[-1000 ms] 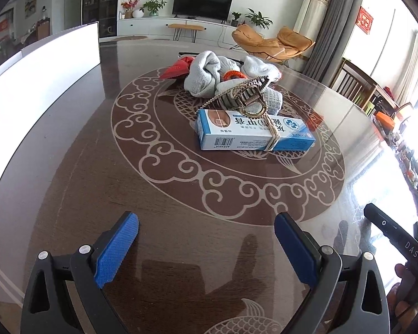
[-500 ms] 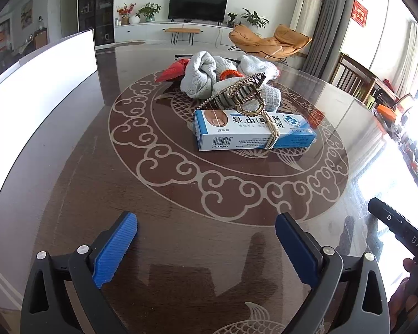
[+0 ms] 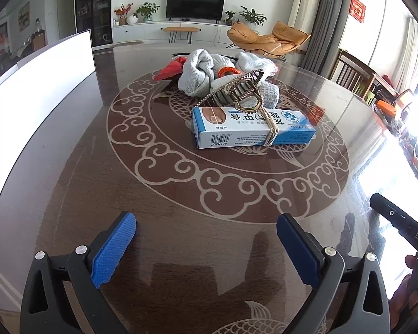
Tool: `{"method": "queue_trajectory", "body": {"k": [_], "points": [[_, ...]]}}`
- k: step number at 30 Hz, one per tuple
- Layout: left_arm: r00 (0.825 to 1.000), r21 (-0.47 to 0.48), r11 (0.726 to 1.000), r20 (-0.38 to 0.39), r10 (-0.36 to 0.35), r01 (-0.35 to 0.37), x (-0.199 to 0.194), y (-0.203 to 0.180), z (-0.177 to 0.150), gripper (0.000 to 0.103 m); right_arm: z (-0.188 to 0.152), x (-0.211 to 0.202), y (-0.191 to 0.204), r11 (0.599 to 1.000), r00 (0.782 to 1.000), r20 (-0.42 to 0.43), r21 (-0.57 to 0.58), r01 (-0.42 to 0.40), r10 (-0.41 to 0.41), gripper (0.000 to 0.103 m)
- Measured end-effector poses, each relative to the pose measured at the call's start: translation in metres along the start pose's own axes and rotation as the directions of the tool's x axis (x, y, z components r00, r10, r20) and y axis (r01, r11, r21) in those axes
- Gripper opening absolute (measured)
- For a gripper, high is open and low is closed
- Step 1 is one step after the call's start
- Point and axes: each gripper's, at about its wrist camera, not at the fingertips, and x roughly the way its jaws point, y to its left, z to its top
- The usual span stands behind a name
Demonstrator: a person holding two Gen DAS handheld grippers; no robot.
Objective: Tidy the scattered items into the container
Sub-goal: 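Move both tools back over the table toward the remaining items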
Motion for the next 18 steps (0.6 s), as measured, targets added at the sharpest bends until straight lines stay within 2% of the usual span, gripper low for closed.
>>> {"method": "queue_trajectory", "body": {"k": [18], "points": [[0.999,0.037,0.999,-0.019,0.037,-0.037,0.0055,-0.0054,0.0018,0.103,-0.0003,-0.0008,-0.0021,1.0,1.0,0.001,0.007,-0.018,0.018,0.057]]}}
